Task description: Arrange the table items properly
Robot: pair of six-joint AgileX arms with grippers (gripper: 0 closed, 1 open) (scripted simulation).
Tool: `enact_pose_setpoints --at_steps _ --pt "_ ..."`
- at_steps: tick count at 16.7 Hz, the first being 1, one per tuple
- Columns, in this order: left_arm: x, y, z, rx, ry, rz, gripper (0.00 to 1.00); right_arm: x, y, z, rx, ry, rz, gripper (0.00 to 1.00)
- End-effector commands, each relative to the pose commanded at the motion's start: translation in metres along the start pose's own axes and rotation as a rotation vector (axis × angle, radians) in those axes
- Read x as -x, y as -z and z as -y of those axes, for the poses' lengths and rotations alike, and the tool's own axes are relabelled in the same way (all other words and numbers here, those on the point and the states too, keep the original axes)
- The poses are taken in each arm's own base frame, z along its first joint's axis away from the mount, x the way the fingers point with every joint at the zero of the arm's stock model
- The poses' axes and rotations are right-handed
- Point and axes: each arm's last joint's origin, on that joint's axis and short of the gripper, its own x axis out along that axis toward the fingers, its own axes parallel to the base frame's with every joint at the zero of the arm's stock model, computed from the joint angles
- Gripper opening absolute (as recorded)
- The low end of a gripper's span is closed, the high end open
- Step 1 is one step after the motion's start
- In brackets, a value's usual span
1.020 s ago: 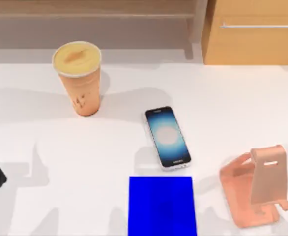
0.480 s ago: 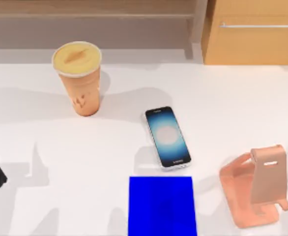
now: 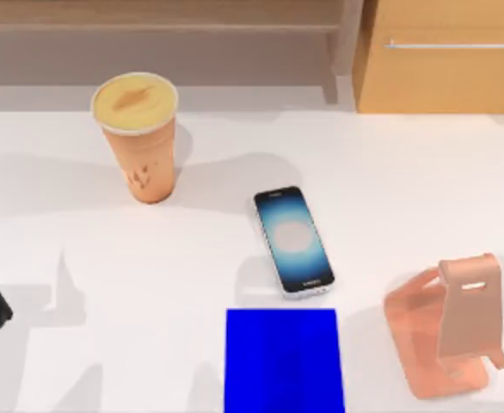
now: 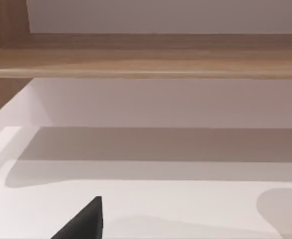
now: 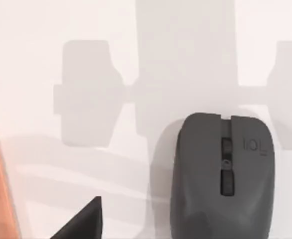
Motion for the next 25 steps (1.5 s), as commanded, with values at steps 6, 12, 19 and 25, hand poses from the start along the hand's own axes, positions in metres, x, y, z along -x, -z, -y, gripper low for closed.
enact_pose_setpoints --at_steps 6,12,19,25 --pt "0.0 0.0 0.0 0.0 0.0 0.0 1.0 -0.032 -0.038 0.001 -0.04 0.033 -0.384 1.0" --pt "0.0 0.0 0.0 0.0 0.0 0.0 1.0 -0.044 -0.047 0.002 -0.052 0.043 -0.488 1.0" --pt "0.0 0.0 0.0 0.0 0.0 0.0 1.0 -0.059 -0.042 0.002 -0.052 0.044 -0.491 1.0" --pt "0.0 0.0 0.0 0.0 0.0 0.0 1.0 -0.106 -0.018 0.004 -0.052 0.043 -0.488 1.0"
